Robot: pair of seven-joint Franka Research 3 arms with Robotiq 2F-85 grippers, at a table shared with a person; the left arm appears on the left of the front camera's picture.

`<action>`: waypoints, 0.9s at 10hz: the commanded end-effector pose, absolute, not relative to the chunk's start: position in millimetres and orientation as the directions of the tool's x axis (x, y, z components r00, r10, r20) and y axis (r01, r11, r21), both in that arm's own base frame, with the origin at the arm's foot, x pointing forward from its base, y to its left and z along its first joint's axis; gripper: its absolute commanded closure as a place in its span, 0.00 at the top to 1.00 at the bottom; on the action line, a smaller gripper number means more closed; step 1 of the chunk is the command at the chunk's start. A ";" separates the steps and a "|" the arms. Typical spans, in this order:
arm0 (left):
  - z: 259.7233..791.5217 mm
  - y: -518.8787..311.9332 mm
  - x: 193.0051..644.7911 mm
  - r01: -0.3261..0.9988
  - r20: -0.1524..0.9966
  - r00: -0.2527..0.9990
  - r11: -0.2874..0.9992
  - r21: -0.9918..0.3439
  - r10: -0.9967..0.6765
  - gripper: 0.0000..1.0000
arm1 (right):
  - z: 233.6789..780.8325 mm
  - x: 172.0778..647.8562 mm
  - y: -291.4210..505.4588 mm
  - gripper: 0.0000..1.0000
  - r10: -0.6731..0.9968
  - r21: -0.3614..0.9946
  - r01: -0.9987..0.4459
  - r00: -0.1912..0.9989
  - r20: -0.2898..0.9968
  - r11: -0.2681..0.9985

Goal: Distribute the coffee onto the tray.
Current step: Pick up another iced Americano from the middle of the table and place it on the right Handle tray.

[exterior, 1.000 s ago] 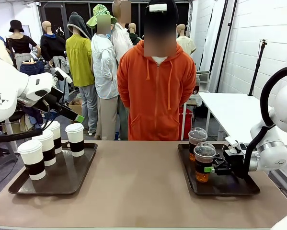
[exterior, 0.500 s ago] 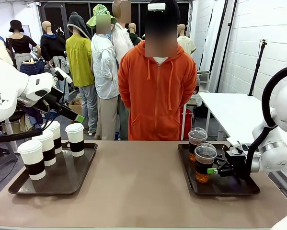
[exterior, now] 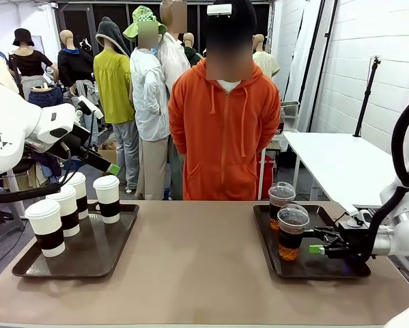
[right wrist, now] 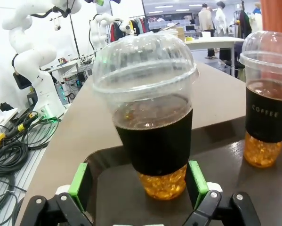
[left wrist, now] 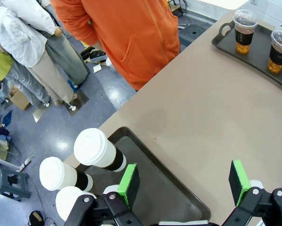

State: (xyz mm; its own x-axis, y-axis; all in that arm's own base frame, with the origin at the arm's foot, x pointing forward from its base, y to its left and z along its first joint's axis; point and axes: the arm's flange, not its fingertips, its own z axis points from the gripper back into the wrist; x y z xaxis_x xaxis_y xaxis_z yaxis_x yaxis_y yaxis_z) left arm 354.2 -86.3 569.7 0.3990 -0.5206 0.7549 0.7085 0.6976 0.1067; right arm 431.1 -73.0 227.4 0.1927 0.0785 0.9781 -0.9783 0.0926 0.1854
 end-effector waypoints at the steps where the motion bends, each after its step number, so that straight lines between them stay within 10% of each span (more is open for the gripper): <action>1: 569.4 -86.3 354.6 0.713 0.757 0.398 0.694 0.100 -0.518 1.00 | 230.6 417.8 -74.9 1.00 0.128 0.201 -0.973 0.215 0.968 0.114; 9: 569.4 -86.3 354.6 0.713 0.757 0.398 0.694 0.100 -0.518 1.00 | 227.4 431.1 -73.0 1.00 0.078 0.185 -0.978 0.193 0.978 0.093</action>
State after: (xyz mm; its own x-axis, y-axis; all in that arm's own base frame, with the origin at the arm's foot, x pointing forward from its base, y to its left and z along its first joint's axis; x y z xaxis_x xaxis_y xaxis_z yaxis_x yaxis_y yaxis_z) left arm 354.2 -86.3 569.7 0.3989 -0.5206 0.7549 0.7085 0.6976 0.1067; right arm 428.1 -73.3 226.7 0.1962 0.0848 0.9769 -0.9774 0.0965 0.1879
